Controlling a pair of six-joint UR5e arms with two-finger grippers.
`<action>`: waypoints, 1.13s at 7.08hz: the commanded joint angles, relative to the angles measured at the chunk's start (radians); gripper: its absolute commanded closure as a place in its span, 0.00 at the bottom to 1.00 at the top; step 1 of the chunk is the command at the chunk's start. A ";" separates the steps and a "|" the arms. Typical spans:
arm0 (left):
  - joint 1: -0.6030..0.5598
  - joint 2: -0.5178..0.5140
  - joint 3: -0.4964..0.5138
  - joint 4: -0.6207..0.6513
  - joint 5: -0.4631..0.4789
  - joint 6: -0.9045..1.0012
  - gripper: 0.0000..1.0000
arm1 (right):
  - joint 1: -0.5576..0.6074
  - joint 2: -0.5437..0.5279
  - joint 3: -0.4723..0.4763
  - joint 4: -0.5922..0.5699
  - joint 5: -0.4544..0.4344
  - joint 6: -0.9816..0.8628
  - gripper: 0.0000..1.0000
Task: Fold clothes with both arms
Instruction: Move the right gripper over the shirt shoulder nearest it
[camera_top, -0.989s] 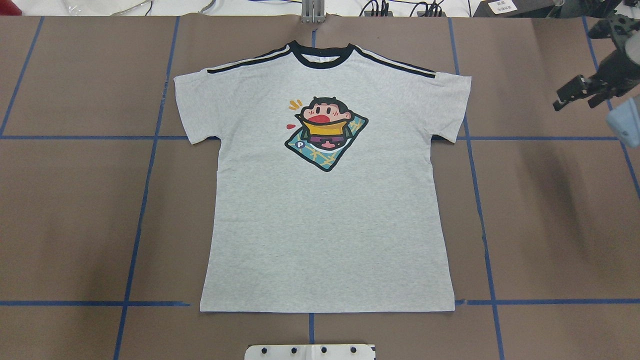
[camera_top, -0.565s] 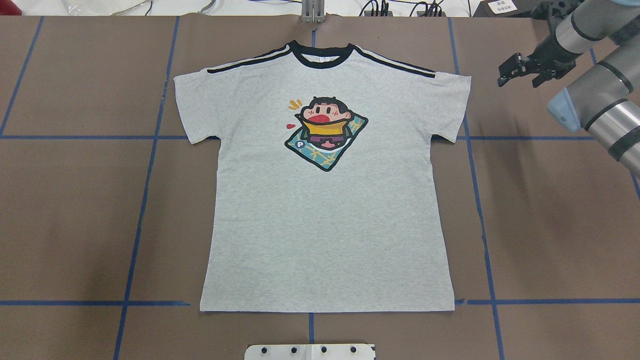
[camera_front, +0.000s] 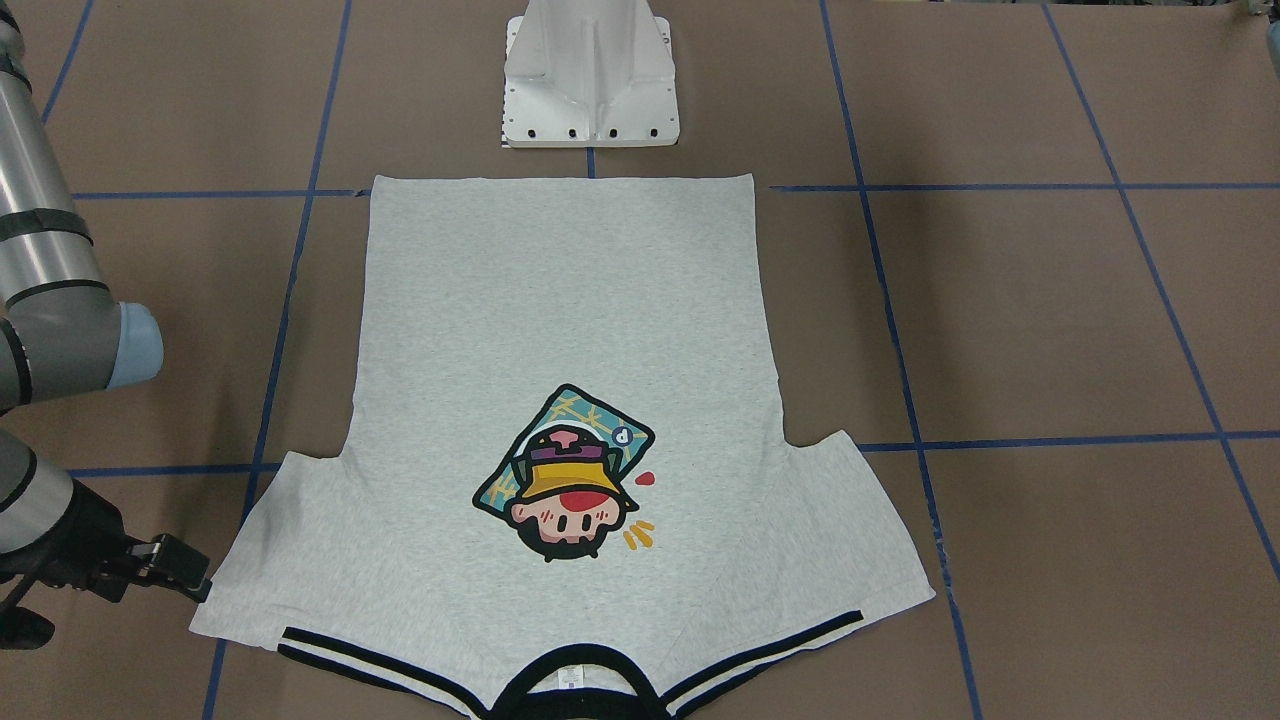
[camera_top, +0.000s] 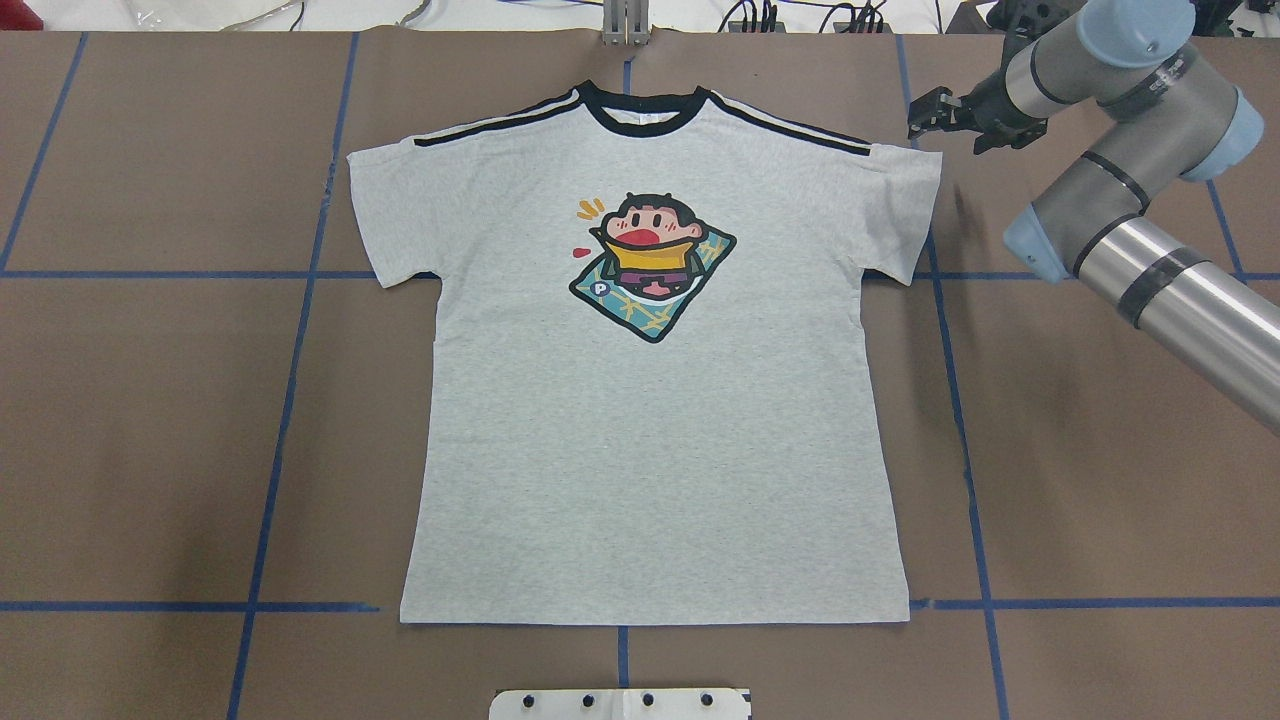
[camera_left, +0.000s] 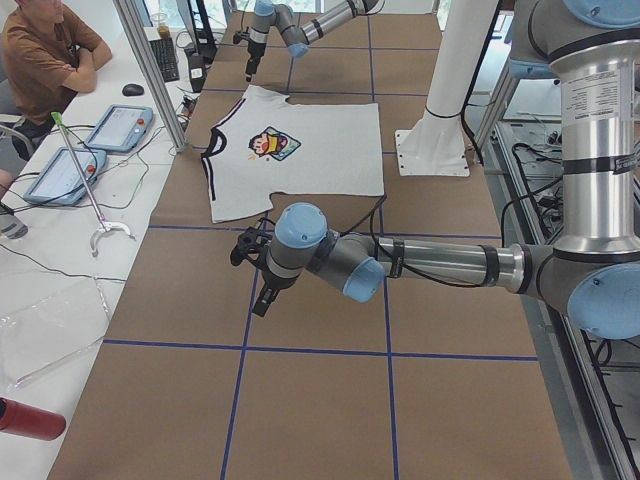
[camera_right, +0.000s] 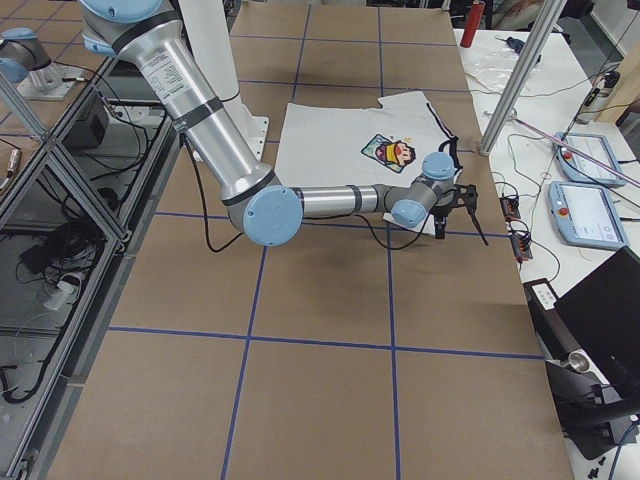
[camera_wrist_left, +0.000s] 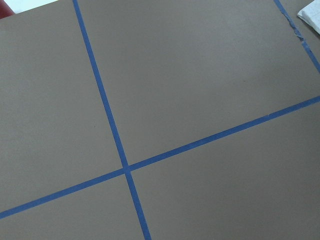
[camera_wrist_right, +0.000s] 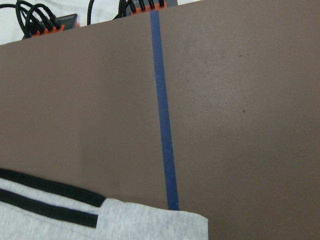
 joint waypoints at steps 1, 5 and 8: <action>0.000 0.000 -0.001 -0.004 0.002 0.002 0.00 | -0.036 0.028 -0.070 0.035 -0.087 0.035 0.05; 0.000 0.000 -0.008 -0.004 0.002 0.005 0.00 | -0.038 0.037 -0.103 0.035 -0.092 0.044 0.75; 0.000 0.000 -0.009 -0.004 0.002 0.005 0.00 | -0.035 0.034 -0.086 0.032 -0.077 0.052 1.00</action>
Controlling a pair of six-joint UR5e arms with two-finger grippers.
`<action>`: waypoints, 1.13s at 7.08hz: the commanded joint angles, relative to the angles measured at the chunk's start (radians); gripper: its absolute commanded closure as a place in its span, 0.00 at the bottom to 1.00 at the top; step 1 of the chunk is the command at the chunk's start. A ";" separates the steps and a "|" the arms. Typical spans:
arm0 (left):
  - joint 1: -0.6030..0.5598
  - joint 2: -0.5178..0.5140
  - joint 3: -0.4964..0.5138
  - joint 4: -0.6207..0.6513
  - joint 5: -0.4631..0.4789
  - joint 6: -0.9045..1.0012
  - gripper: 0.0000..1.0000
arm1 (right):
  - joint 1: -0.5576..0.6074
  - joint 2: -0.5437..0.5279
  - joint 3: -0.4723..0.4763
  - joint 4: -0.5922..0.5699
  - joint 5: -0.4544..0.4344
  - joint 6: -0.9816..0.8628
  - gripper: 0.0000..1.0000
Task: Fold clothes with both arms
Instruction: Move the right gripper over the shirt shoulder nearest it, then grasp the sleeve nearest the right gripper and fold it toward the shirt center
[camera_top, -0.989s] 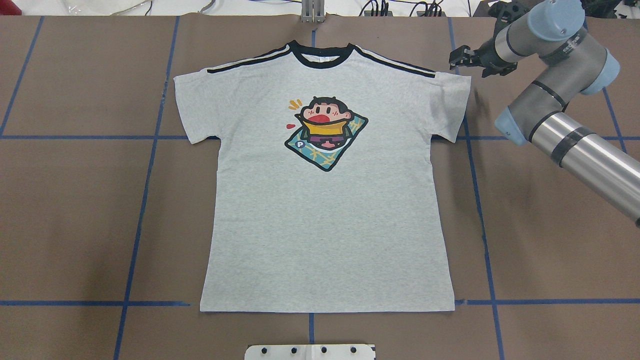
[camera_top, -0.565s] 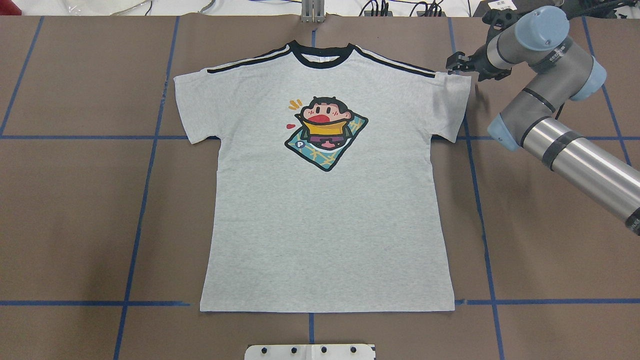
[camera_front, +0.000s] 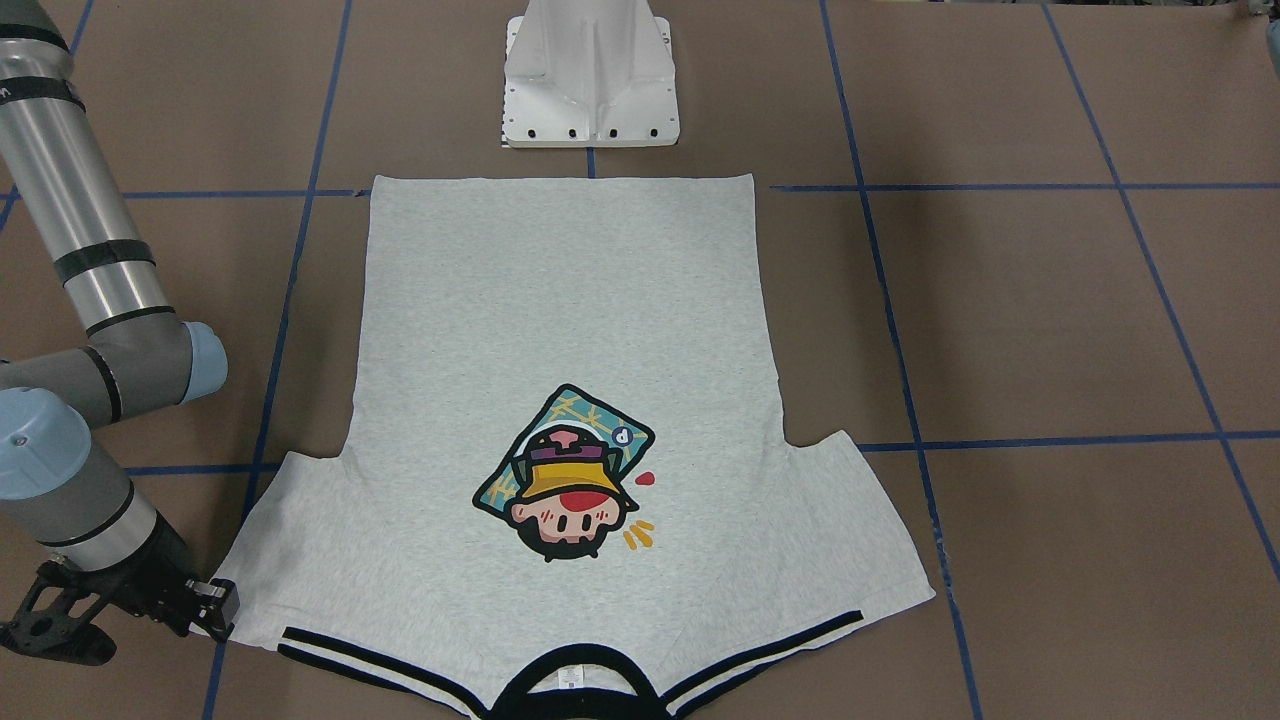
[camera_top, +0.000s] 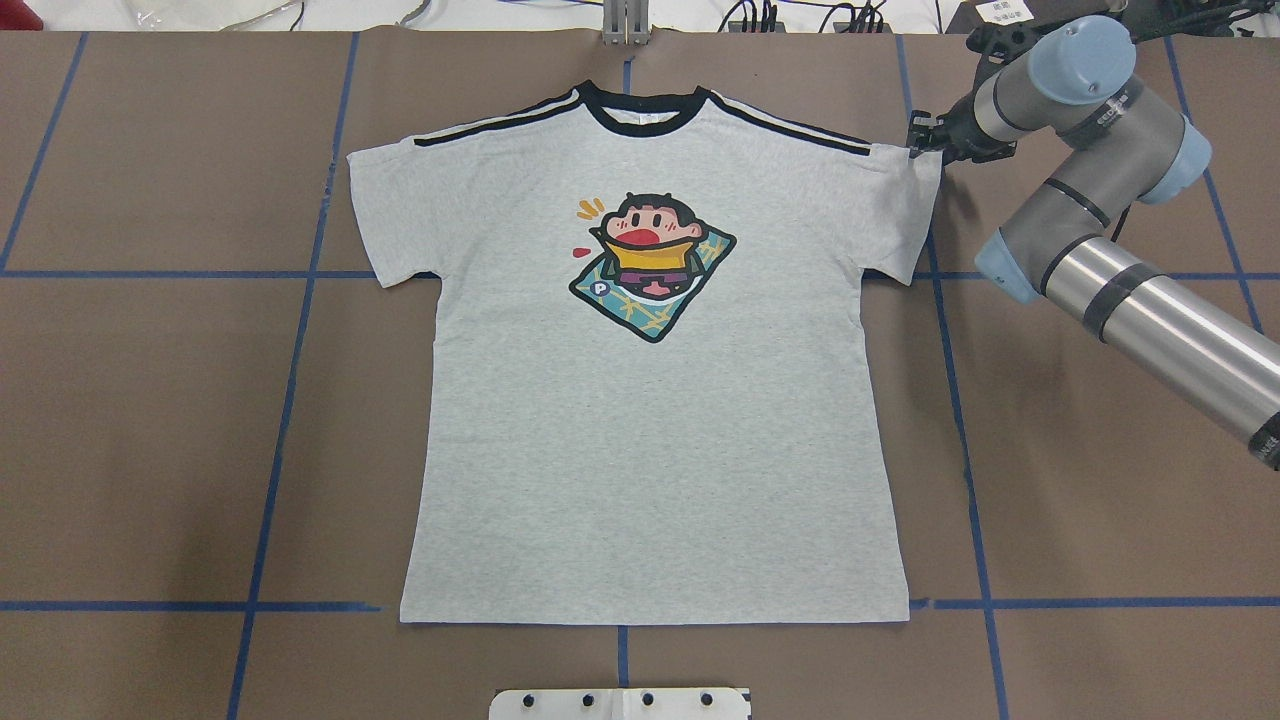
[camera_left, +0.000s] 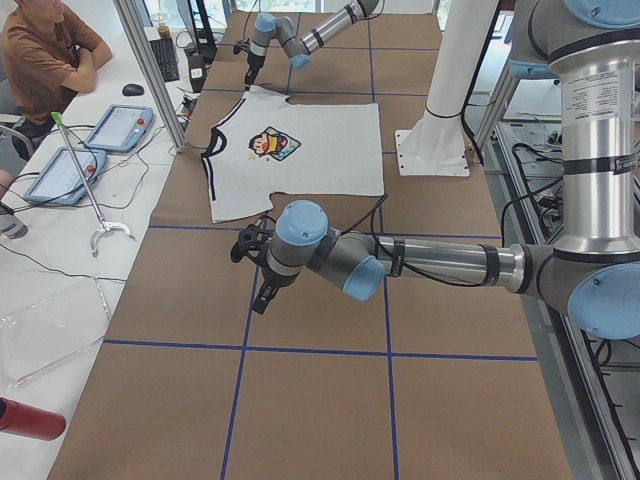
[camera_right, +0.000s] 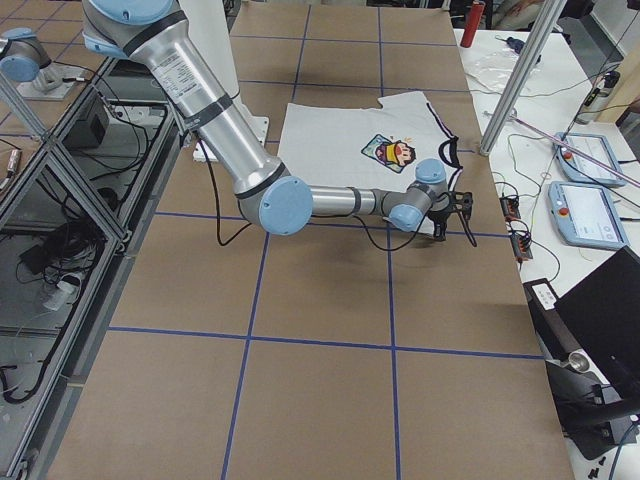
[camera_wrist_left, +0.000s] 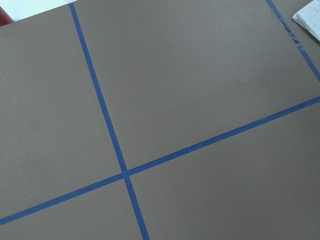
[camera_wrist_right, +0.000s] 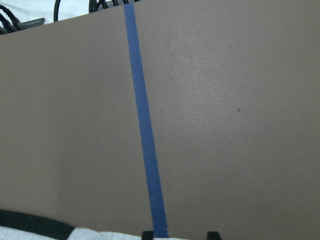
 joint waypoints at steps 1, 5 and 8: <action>0.000 0.000 0.001 0.000 0.000 0.000 0.00 | 0.002 -0.001 0.041 -0.008 0.020 0.014 1.00; 0.000 0.000 -0.001 0.000 0.000 -0.005 0.00 | -0.071 0.109 0.140 -0.158 0.049 0.183 1.00; 0.000 0.000 -0.001 0.000 -0.002 -0.005 0.00 | -0.157 0.270 -0.051 -0.174 -0.115 0.215 1.00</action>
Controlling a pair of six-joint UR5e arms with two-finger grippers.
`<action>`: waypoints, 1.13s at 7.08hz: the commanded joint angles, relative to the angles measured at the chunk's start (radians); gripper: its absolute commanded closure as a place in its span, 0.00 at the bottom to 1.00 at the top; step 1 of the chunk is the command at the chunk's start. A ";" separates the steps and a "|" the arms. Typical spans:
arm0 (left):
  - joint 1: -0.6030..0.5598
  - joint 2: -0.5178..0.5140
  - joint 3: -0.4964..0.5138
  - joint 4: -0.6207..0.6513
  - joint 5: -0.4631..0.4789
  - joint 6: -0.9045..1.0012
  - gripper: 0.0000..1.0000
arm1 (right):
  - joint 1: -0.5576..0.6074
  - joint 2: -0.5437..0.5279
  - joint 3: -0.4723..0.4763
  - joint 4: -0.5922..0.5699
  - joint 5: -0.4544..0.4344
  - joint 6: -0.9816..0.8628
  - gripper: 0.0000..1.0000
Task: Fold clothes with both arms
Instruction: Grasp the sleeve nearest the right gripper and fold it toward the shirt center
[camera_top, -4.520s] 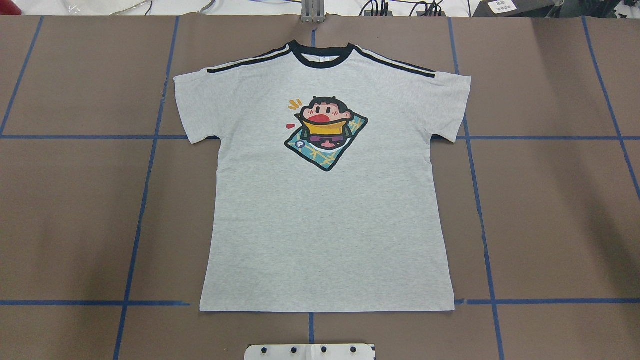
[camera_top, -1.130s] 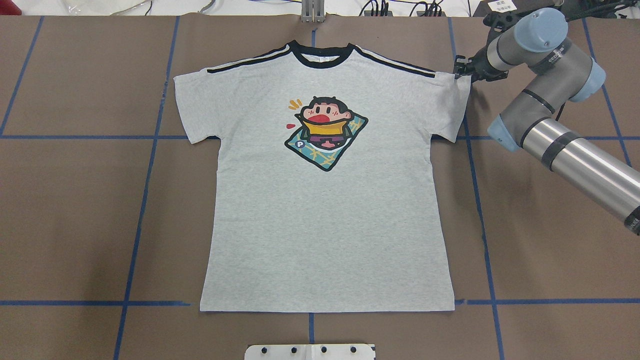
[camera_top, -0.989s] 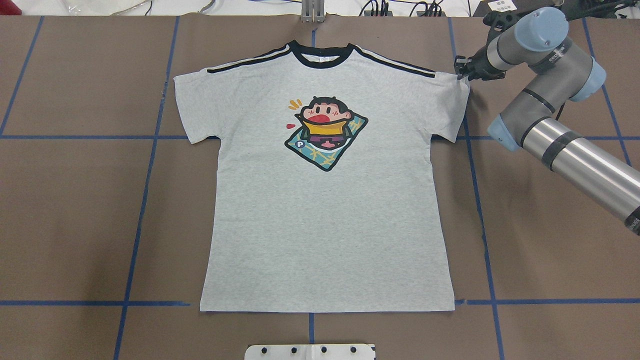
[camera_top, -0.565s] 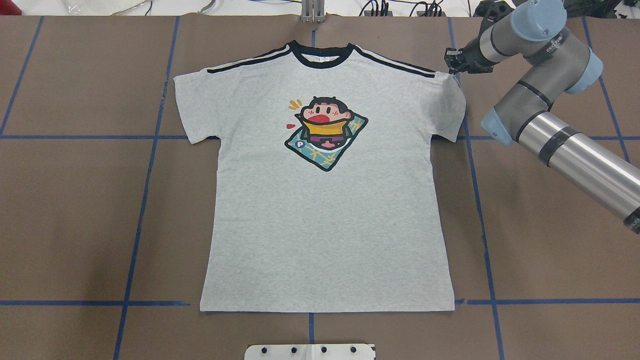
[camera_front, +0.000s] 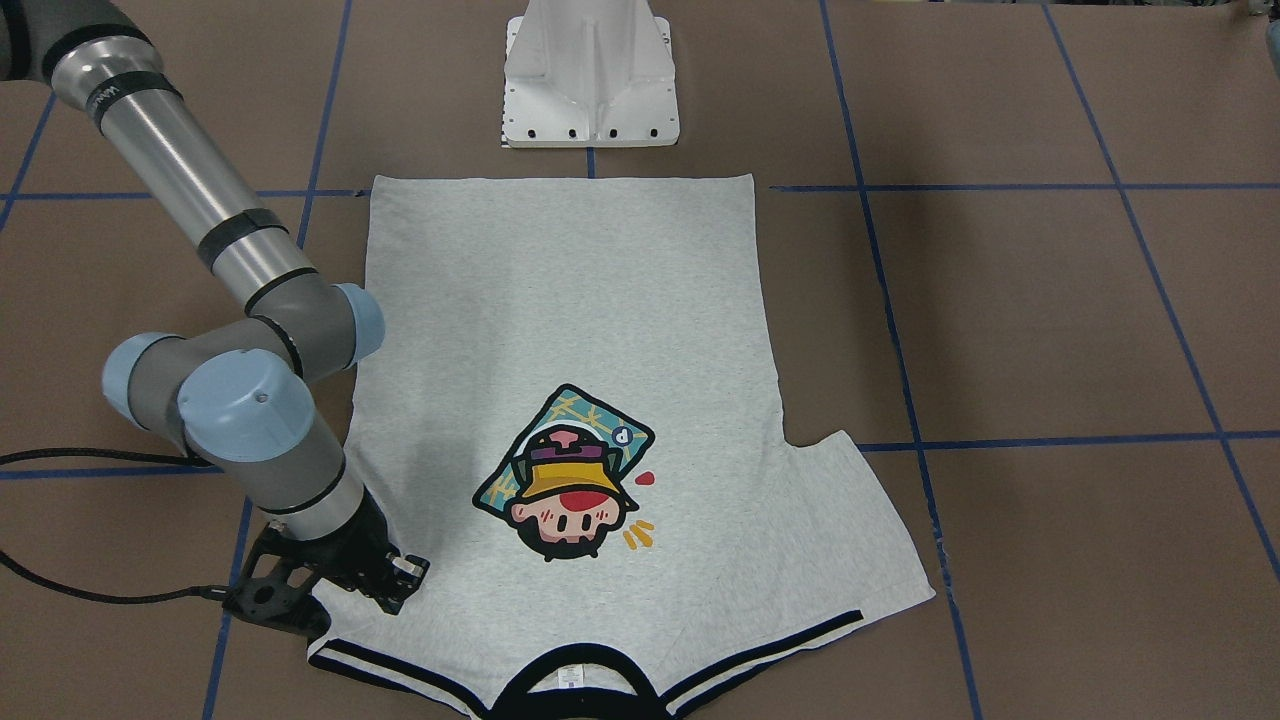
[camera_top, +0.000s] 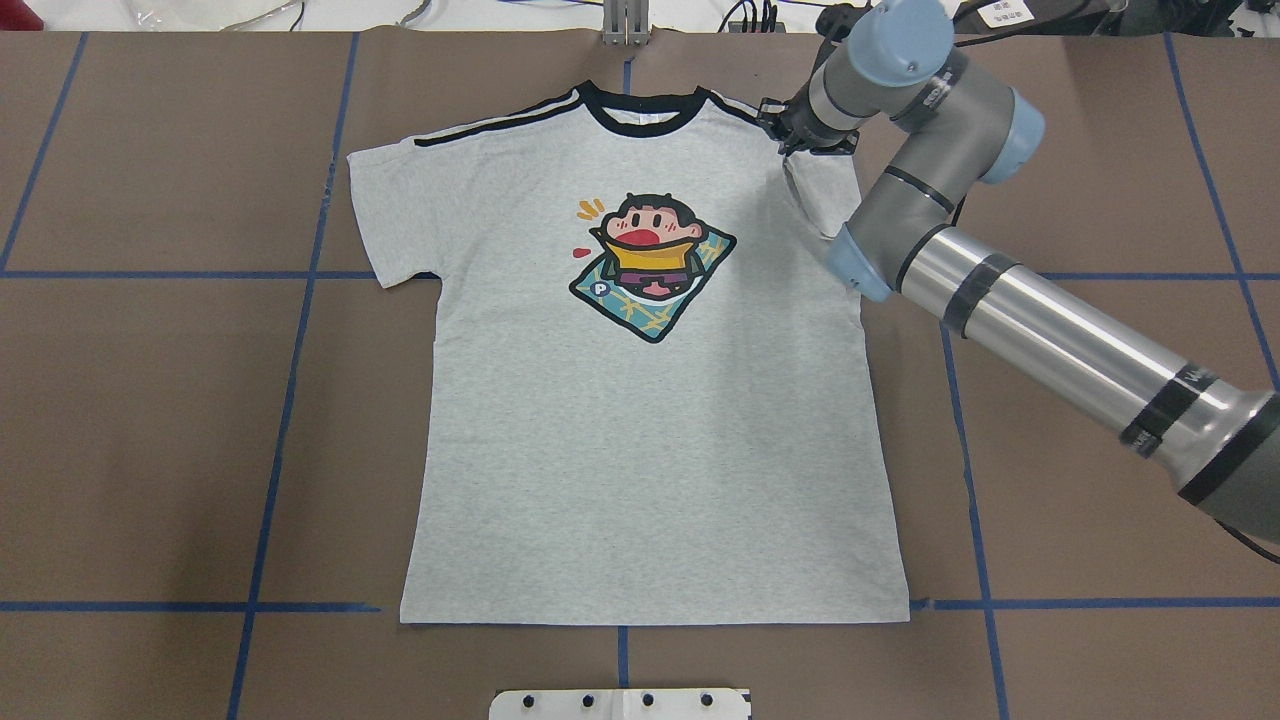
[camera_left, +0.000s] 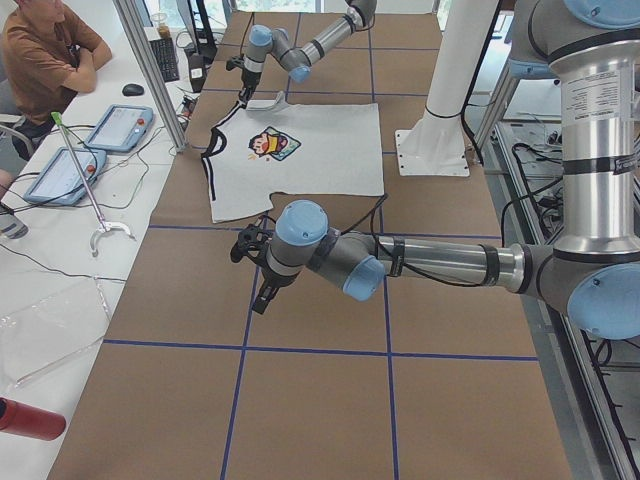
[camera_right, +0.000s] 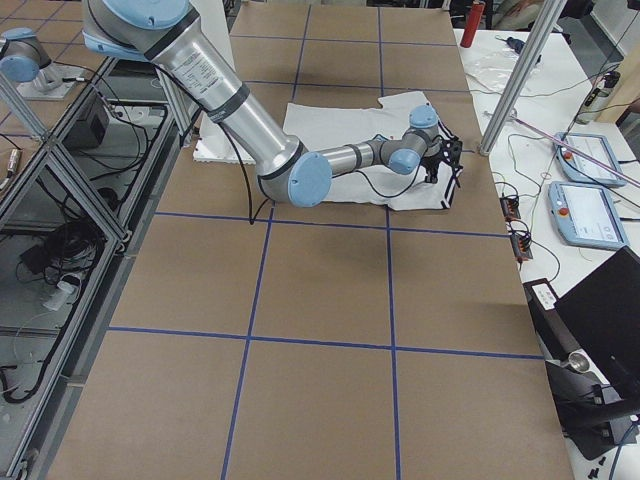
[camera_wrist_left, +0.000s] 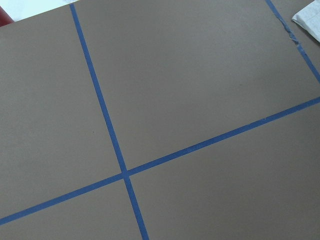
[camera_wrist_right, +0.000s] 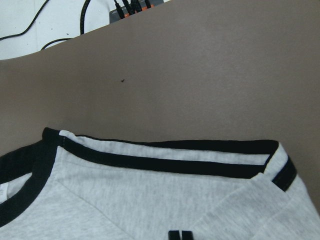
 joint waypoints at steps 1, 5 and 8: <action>0.000 0.000 -0.001 0.000 -0.001 0.000 0.00 | -0.019 0.099 -0.131 -0.004 -0.072 0.008 1.00; 0.000 -0.002 -0.002 -0.003 0.000 0.000 0.00 | -0.009 0.119 -0.149 -0.004 -0.109 0.001 1.00; 0.008 -0.002 0.001 -0.018 -0.001 -0.006 0.00 | -0.009 0.130 -0.101 -0.001 -0.100 -0.012 0.00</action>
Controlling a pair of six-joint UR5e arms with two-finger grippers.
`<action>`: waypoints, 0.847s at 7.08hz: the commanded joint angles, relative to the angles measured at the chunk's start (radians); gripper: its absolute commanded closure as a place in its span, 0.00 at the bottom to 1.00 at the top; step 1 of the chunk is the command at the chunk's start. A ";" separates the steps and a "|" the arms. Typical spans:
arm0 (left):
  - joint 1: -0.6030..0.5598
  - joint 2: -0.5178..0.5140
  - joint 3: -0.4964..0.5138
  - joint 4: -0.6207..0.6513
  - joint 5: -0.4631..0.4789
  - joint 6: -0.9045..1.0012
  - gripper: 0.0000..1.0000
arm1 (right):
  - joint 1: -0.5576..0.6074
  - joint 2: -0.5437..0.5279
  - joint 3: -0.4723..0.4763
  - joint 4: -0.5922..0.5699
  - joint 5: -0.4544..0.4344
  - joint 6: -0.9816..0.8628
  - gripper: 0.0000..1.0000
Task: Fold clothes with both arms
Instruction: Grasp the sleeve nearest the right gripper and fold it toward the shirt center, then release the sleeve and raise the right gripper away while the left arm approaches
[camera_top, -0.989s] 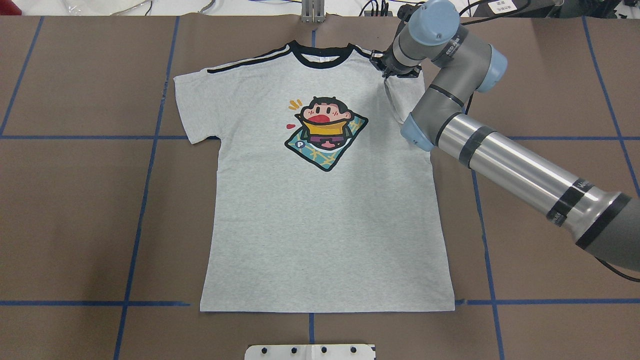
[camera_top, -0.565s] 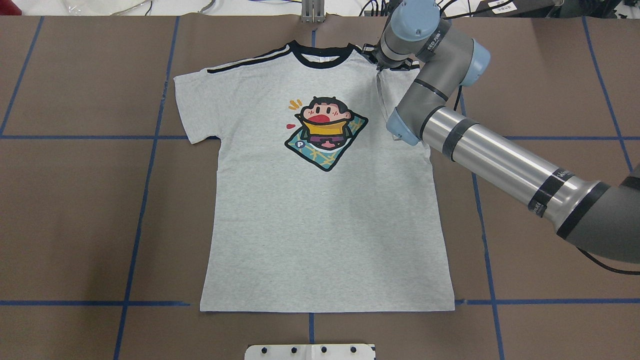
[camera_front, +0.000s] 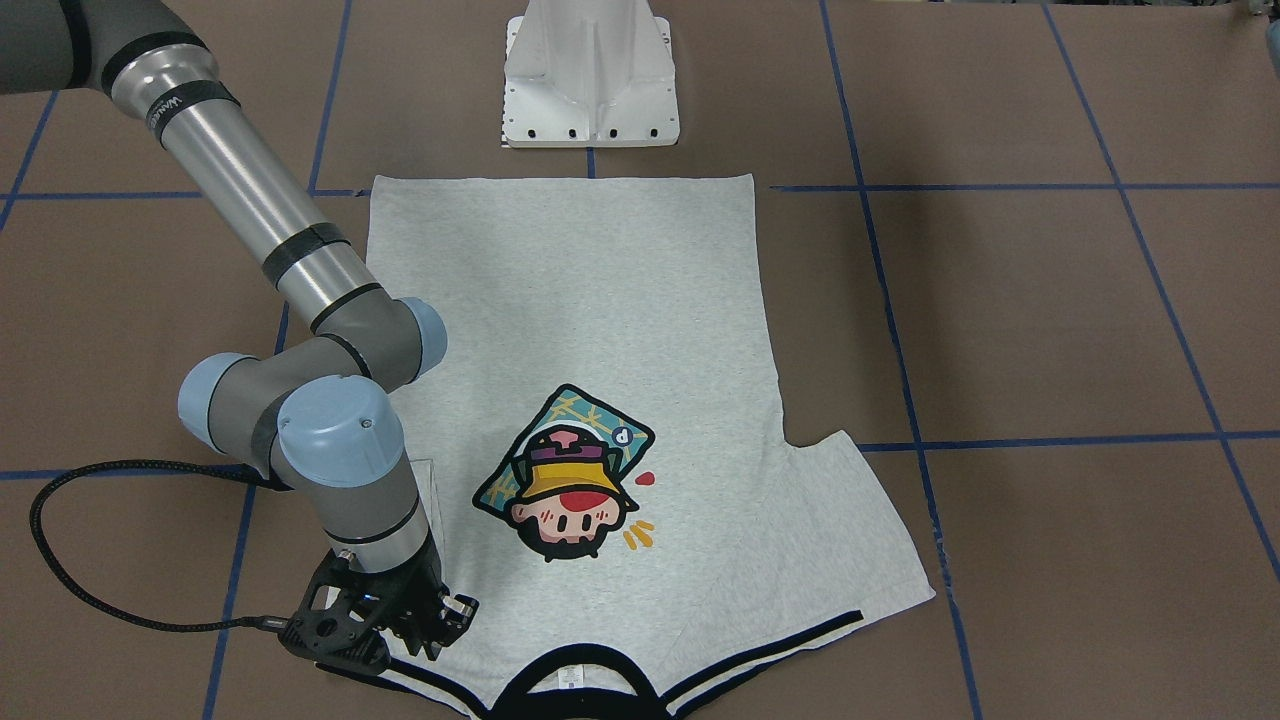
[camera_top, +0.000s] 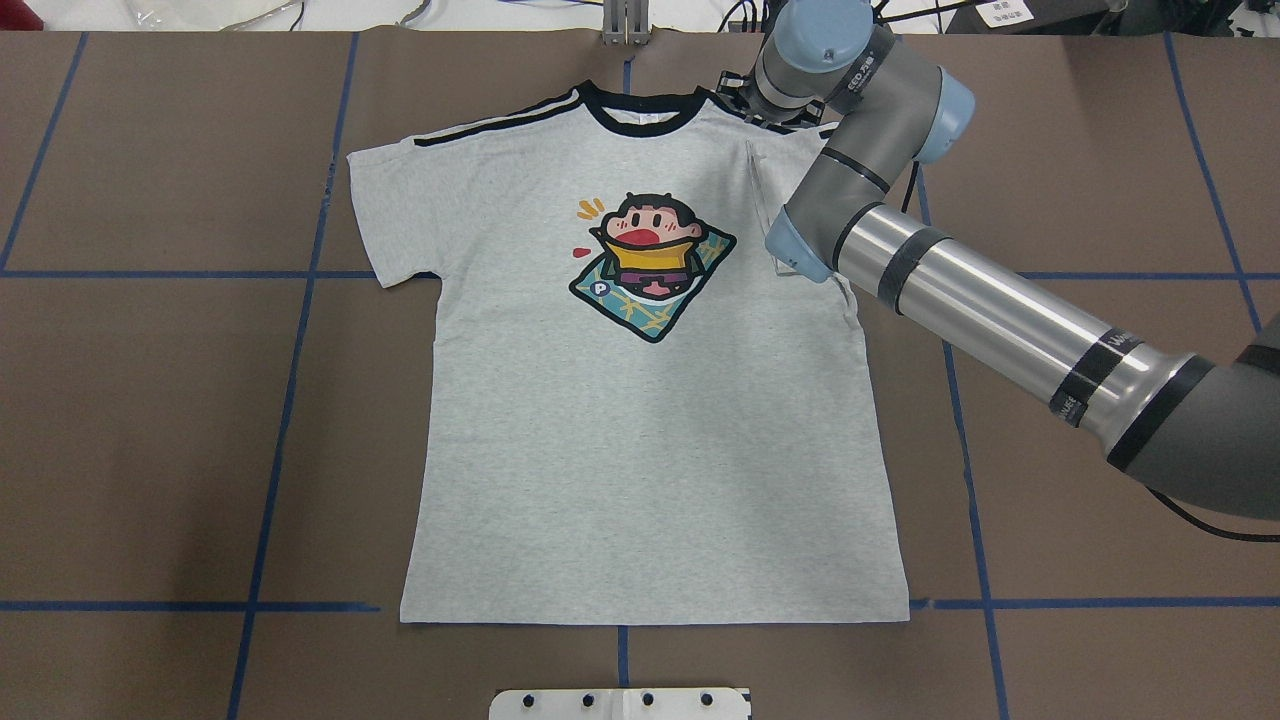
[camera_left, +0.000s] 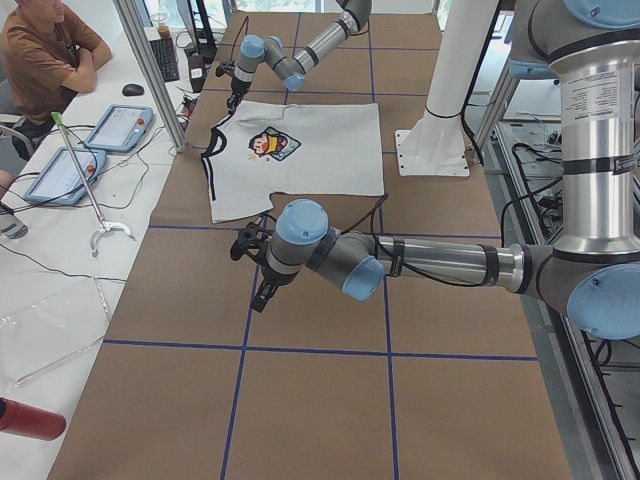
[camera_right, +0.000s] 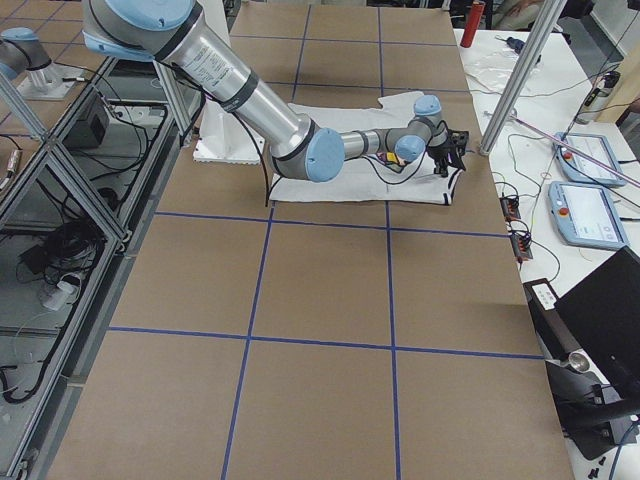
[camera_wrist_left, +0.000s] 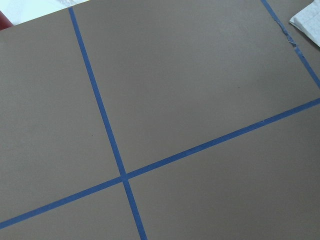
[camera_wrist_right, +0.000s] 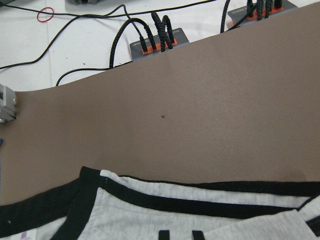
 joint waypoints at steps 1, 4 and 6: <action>0.025 -0.017 0.005 0.000 -0.002 -0.012 0.00 | 0.007 -0.007 0.087 -0.006 0.034 0.001 0.00; 0.259 -0.249 0.097 0.011 0.004 -0.228 0.00 | 0.083 -0.255 0.461 -0.126 0.252 -0.016 0.00; 0.302 -0.410 0.255 -0.018 0.003 -0.501 0.00 | 0.162 -0.430 0.630 -0.121 0.379 -0.061 0.00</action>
